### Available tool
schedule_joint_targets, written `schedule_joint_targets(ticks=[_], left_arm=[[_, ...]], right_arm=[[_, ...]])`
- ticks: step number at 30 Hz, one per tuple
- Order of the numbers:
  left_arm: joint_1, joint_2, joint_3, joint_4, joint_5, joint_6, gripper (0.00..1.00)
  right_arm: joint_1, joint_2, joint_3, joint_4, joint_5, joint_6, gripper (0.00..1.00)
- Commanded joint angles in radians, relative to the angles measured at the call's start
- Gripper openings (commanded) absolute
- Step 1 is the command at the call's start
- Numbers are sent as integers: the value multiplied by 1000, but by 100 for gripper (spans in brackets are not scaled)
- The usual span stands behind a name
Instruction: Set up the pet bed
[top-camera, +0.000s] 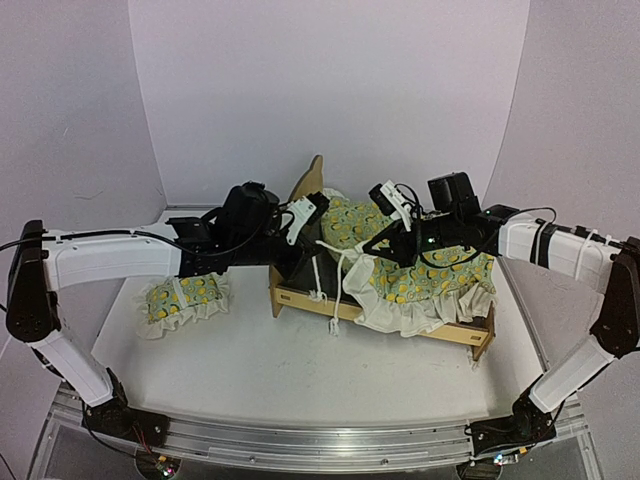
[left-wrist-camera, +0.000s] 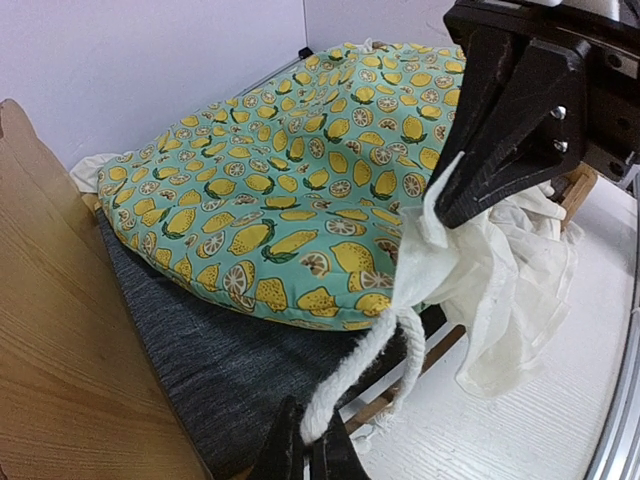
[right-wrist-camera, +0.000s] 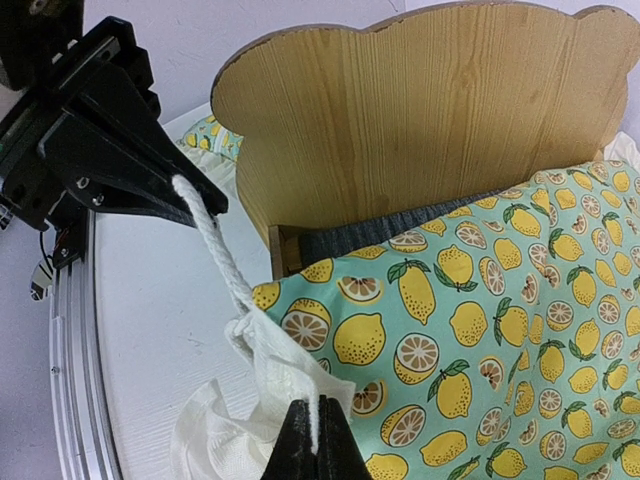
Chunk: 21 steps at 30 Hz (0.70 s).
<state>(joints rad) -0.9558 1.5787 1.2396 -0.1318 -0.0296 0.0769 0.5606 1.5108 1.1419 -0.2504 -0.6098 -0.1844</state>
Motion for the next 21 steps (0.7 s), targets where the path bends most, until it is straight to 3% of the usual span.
schedule_joint_targets(ticks=[1, 11, 21], left_arm=[[12, 19, 96, 44, -47, 10, 0], [22, 48, 191, 50, -76, 63, 0], [22, 67, 116, 53, -58, 0, 0]], right_arm=[[-6, -32, 52, 14, -2, 7, 0], [-7, -20, 47, 11, -1, 2, 0], [-6, -24, 43, 10, -1, -4, 0]])
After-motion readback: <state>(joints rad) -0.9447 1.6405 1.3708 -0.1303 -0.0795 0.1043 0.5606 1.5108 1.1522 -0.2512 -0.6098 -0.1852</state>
